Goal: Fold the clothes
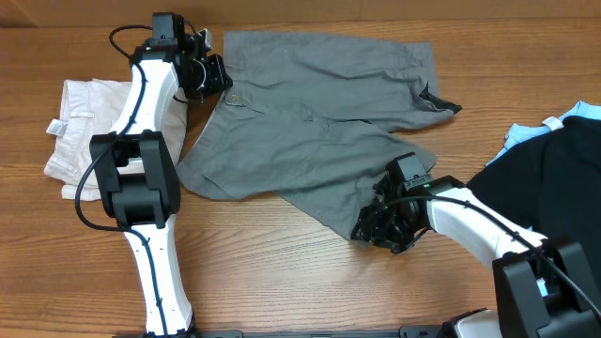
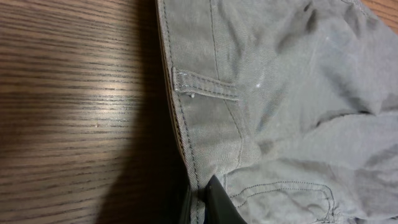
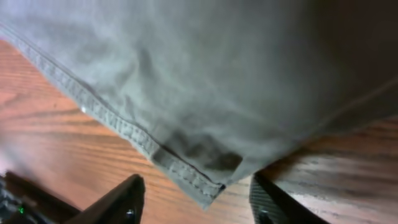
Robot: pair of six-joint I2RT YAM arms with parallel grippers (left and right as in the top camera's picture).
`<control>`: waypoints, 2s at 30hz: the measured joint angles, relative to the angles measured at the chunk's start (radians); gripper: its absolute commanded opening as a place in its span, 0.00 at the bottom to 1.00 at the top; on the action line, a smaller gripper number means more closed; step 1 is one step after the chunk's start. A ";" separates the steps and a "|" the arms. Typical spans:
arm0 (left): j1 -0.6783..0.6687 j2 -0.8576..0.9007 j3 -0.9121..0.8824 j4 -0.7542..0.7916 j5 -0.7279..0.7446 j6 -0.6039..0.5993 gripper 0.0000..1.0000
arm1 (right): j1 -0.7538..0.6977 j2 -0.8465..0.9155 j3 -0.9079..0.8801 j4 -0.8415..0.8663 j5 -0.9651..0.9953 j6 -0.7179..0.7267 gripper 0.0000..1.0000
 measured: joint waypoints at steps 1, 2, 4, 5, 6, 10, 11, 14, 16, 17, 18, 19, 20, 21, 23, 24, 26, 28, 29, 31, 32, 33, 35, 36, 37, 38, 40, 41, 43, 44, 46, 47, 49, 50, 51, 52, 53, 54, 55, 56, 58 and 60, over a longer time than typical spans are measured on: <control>0.000 0.000 0.000 0.000 0.000 0.000 0.08 | 0.005 0.007 0.001 0.001 0.003 -0.001 0.34; 0.000 0.000 0.000 0.000 0.000 0.000 0.08 | 0.010 0.015 0.002 0.002 0.002 -0.006 0.22; 0.000 0.000 0.000 0.000 0.000 0.000 0.08 | 0.018 0.032 0.005 0.003 0.005 -0.009 0.04; 0.000 0.000 0.000 0.000 0.000 0.000 0.08 | 0.020 0.044 0.005 0.002 0.006 0.005 0.04; 0.000 0.000 0.000 0.000 -0.002 0.000 0.08 | 0.020 0.048 0.005 0.001 0.003 -0.004 0.04; 0.000 0.000 0.000 0.000 -0.003 0.000 0.08 | 0.020 0.048 0.009 -0.031 0.006 -0.002 0.04; 0.000 0.000 0.000 0.000 -0.003 0.000 0.08 | 0.020 0.048 0.010 -0.051 0.010 -0.002 0.04; 0.000 0.000 0.000 0.000 -0.003 0.000 0.08 | 0.020 0.037 0.012 -0.162 0.055 0.018 0.04; 0.000 0.000 0.000 0.000 -0.003 0.000 0.08 | 0.020 0.023 0.013 -0.250 0.114 0.050 0.04; 0.000 0.000 0.000 0.000 -0.003 0.000 0.08 | 0.020 0.014 0.012 -0.292 0.142 0.072 0.04; 0.000 0.000 0.000 0.000 -0.003 0.000 0.08 | 0.020 0.006 0.012 -0.321 0.164 0.092 0.04; 0.000 0.000 0.000 0.000 -0.003 0.000 0.08 | 0.020 -0.001 0.012 -0.348 0.189 0.114 0.04; 0.000 0.000 0.000 0.001 -0.003 0.000 0.08 | 0.020 -0.006 0.012 -0.360 0.204 0.129 0.04; 0.000 0.000 0.000 0.001 -0.003 0.000 0.08 | 0.020 -0.009 0.013 -0.369 0.217 0.142 0.04; 0.000 0.000 0.000 0.001 -0.003 0.000 0.08 | 0.020 -0.010 0.013 -0.383 0.241 0.167 0.04; 0.000 0.000 0.000 0.001 -0.003 0.000 0.10 | 0.020 -0.010 0.013 -0.390 0.249 0.177 0.04; 0.000 0.000 0.000 0.000 -0.003 0.005 0.22 | 0.020 -0.010 0.013 -0.397 0.267 0.193 0.04; 0.000 0.000 0.001 -0.004 -0.004 0.011 0.66 | 0.020 -0.010 0.013 -0.412 0.278 0.203 0.04; 0.001 0.000 0.004 -0.010 -0.005 0.008 0.93 | 0.020 -0.010 0.013 -0.422 0.285 0.207 0.04; 0.003 0.000 0.014 -0.035 -0.006 0.012 1.00 | 0.020 -0.010 0.013 -0.430 0.294 0.212 0.26; 0.006 0.000 0.020 -0.051 -0.006 0.012 1.00 | 0.020 -0.010 0.013 -0.429 0.296 0.214 0.36; 0.008 0.000 0.027 -0.070 -0.007 0.013 1.00 | 0.020 -0.010 0.013 -0.425 0.301 0.219 0.41; 0.018 0.000 0.048 -0.128 -0.007 0.017 1.00 | 0.020 -0.011 0.013 -0.406 0.303 0.226 0.45; 0.023 0.000 0.062 -0.164 -0.006 0.023 1.00 | 0.020 -0.014 0.013 -0.394 0.304 0.226 0.46; 0.032 0.001 0.082 -0.210 -0.006 0.031 1.00 | 0.020 -0.022 0.013 -0.382 0.307 0.227 0.48; 0.039 0.002 0.102 -0.251 -0.007 0.042 1.00 | 0.020 -0.034 0.013 -0.373 0.307 0.228 0.52; 0.056 0.010 0.172 -0.378 -0.008 0.077 1.00 | 0.020 -0.079 0.014 -0.365 0.311 0.231 0.59; 0.063 0.012 0.210 -0.441 -0.012 0.093 1.00 | 0.020 -0.108 0.018 -0.365 0.314 0.234 0.64; 0.072 0.015 0.286 -0.558 -0.026 0.118 1.00 | 0.020 -0.183 0.035 -0.373 0.331 0.243 0.72; 0.078 0.015 0.330 -0.611 -0.033 0.130 1.00 | 0.020 -0.220 0.050 -0.377 0.340 0.251 0.75; 0.084 0.015 0.404 -0.675 -0.032 0.146 1.00 | 0.020 -0.299 0.087 -0.383 0.363 0.267 0.80; 0.084 0.015 0.436 -0.701 -0.028 0.155 1.00 | 0.020 -0.334 0.106 -0.383 0.371 0.273 0.80; 0.084 0.015 0.491 -0.757 -0.003 0.166 0.87 | 0.017 -0.397 0.142 -0.381 0.387 0.282 0.81; 0.084 0.015 0.512 -0.784 0.013 0.175 0.83 | 0.012 -0.424 0.159 -0.379 0.391 0.286 0.81; 0.084 0.015 0.530 -0.815 0.028 0.186 0.82 | 0.003 -0.451 0.176 -0.375 0.396 0.289 0.81; 0.087 0.015 0.548 -0.853 0.039 0.199 0.82 | -0.012 -0.473 0.191 -0.372 0.400 0.292 0.81; 0.088 0.015 0.568 -0.890 0.041 0.206 0.83 | -0.026 -0.486 0.200 -0.370 0.404 0.294 0.82; 0.088 0.015 0.583 -0.914 0.038 0.209 0.84 | -0.054 -0.500 0.211 -0.362 0.406 0.297 0.82; 0.088 0.014 0.598 -0.923 0.031 0.210 0.84 | -0.079 -0.506 0.219 -0.358 0.408 0.300 0.82; 0.088 0.010 0.605 -0.922 0.021 0.209 0.84 | -0.103 -0.509 0.226 -0.353 0.408 0.300 0.82; 0.088 -0.001 0.608 -0.924 -0.002 0.209 0.85 | -0.159 -0.510 0.239 -0.335 0.407 0.300 0.82; 0.087 -0.022 0.607 -0.924 -0.024 0.206 0.87 | -0.204 -0.510 0.243 -0.312 0.402 0.290 0.82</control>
